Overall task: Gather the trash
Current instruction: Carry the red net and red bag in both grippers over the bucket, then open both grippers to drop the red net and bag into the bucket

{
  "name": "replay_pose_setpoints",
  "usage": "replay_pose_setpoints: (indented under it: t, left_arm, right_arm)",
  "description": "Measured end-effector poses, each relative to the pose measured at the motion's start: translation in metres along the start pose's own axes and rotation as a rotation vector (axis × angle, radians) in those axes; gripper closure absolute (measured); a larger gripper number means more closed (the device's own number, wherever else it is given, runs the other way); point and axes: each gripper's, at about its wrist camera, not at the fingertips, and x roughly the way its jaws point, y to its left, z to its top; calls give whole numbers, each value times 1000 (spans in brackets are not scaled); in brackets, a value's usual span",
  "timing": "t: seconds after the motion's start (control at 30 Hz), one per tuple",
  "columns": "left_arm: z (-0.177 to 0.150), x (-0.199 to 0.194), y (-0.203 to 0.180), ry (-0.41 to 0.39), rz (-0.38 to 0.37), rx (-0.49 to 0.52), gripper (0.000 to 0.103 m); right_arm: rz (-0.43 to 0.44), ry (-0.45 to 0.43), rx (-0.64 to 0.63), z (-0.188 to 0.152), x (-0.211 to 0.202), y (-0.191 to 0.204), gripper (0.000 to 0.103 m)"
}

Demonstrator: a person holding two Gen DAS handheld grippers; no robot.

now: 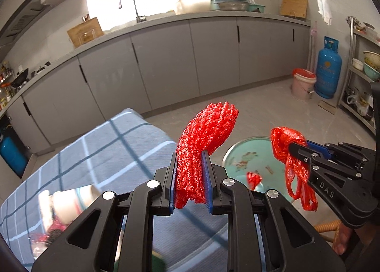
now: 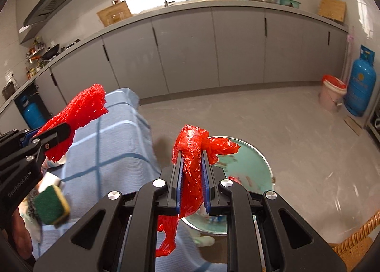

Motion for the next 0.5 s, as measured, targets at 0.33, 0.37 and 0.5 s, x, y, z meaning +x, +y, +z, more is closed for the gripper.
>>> replay_pose_setpoints:
  t: [0.33, 0.37, 0.5]
  left_arm:
    - [10, 37, -36, 40, -63, 14, 83]
    - [11, 40, -40, 43, -72, 15, 83]
    - [14, 56, -52, 64, -102, 11, 83]
  right_arm:
    - [-30, 7, 37, 0, 20, -35, 87]
    - [-33, 9, 39, 0, 23, -36, 87]
    - [-44, 22, 40, 1, 37, -45, 87]
